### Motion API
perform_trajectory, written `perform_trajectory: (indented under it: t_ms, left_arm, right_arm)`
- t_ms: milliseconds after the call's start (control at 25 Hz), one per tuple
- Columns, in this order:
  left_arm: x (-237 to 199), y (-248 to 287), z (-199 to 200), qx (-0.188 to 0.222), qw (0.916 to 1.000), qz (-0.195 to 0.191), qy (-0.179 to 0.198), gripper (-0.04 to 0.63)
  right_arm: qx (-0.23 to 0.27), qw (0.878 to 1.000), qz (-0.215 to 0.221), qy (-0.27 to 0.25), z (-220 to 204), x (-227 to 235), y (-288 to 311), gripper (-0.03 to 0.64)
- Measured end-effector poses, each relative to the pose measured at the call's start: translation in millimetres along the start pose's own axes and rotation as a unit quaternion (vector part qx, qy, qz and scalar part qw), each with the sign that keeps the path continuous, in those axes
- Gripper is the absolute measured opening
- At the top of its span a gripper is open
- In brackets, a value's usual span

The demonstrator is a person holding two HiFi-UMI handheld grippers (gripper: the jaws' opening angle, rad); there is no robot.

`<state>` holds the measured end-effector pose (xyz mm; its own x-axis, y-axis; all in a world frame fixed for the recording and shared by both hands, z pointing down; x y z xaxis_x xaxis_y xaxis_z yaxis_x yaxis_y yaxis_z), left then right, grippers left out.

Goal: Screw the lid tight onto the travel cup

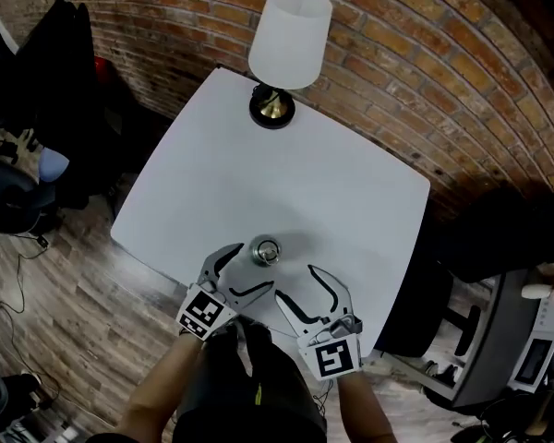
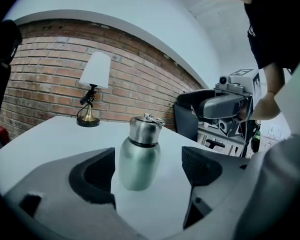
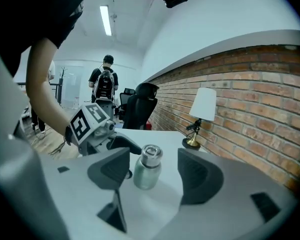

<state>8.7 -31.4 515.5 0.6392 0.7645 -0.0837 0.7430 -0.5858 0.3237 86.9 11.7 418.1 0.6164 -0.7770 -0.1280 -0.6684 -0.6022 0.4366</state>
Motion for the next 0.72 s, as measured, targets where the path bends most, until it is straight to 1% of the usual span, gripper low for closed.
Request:
perform_trajectory:
  t_ms: [160, 200, 240, 280, 360, 440, 520, 560, 640, 680, 720]
  left_arm:
    - [-4, -22, -1, -0.026, 0.9994, 0.019, -0.008, 0.393]
    - [-6, -28, 1, -0.032, 0.9990, 0.029, -0.010, 0.393]
    - [-9, -32, 4, -0.037, 0.9985, 0.039, -0.012, 0.392]
    - [-12, -36, 7, -0.040, 0.9980, 0.047, -0.014, 0.391]
    - [-14, -42, 13, -0.048, 0.9971, 0.057, -0.016, 0.391]
    - [-14, -48, 20, -0.053, 0.9966, 0.061, -0.013, 0.391]
    - [-14, -54, 30, -0.049, 0.9967, 0.064, -0.010, 0.390]
    - [-14, -56, 37, -0.043, 0.9968, 0.066, -0.009, 0.390]
    - [-17, -60, 51, -0.032, 0.9969, 0.072, -0.009, 0.385]
    - [-19, -63, 57, -0.027, 0.9967, 0.076, -0.009, 0.371]
    - [-22, -66, 62, -0.023, 0.9964, 0.081, -0.009, 0.306]
  right_arm:
    - [-0.014, 1.000, -0.009, -0.007, 6, 0, -14, 0.293]
    - [-0.015, 1.000, -0.016, -0.012, 10, 2, -19, 0.265]
    - [-0.012, 1.000, -0.023, -0.017, 16, 4, -24, 0.207]
    - [-0.007, 0.999, -0.029, -0.019, 21, 7, -29, 0.173]
    - [0.003, 0.999, -0.043, -0.014, 28, 11, -39, 0.154]
    - [0.005, 0.998, -0.060, -0.008, 30, 15, -49, 0.117]
    - [0.008, 0.997, -0.077, -0.006, 32, 20, -59, 0.036]
    - [0.012, 0.997, -0.082, -0.003, 35, 23, -64, 0.017]
    - [0.019, 0.996, -0.088, 0.007, 42, 28, -74, 0.014]
    - [0.021, 0.996, -0.091, 0.009, 45, 30, -79, 0.014]
    - [0.022, 0.995, -0.096, 0.009, 47, 33, -84, 0.014]
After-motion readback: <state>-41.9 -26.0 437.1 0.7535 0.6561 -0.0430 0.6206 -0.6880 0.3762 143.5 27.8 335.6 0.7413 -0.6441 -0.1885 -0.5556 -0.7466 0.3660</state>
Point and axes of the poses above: the fingertips, and each gripper's own axes: y forward along the fingers, x to its right, z out of its top, the point moved 3 cm from there along -y, backward along the fingers, and after that the axes turned 13 degrees about z, right-handed, at the moved point
